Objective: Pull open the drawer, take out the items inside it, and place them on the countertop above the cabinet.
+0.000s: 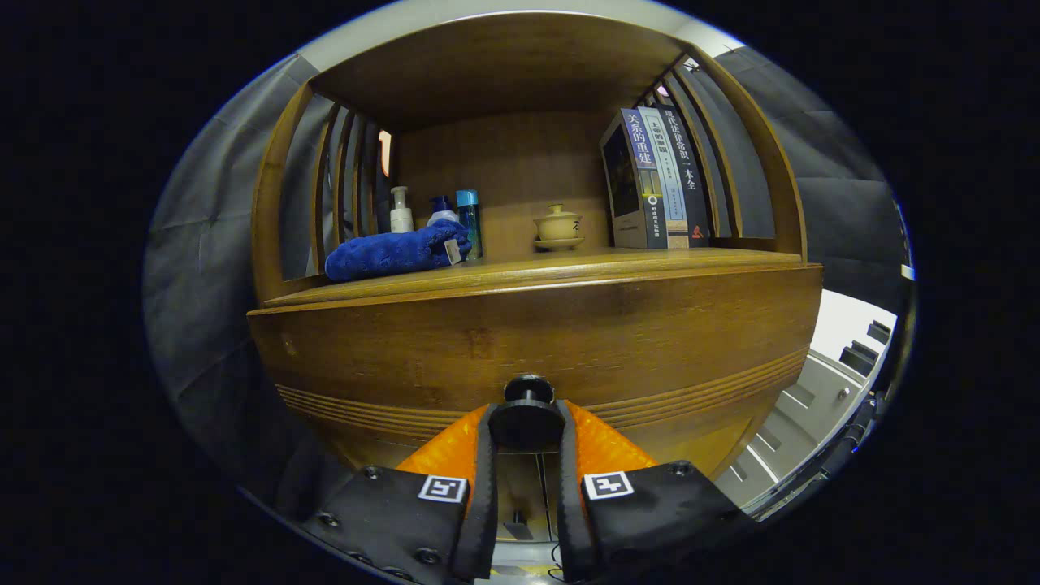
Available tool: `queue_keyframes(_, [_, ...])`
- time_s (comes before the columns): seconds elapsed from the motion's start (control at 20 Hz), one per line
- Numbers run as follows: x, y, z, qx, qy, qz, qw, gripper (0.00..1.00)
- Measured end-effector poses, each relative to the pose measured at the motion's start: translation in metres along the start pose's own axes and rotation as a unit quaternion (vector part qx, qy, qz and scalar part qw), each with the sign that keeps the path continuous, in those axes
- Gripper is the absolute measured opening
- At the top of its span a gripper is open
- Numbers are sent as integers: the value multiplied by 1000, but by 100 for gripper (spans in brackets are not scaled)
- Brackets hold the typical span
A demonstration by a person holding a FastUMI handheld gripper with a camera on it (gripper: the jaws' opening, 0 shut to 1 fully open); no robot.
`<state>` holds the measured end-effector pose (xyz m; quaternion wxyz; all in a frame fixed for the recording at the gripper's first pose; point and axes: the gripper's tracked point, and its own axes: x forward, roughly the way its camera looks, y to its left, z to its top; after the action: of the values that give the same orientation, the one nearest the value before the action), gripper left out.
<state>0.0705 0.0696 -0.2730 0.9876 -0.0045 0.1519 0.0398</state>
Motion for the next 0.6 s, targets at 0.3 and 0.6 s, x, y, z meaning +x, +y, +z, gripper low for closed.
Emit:
queue_keyframes(0.3, [-38,1,-6,-7,-5,-1,1000,39])
queue_keyframes(0.6, [-63,2,-10,-6,1,0,1000,39])
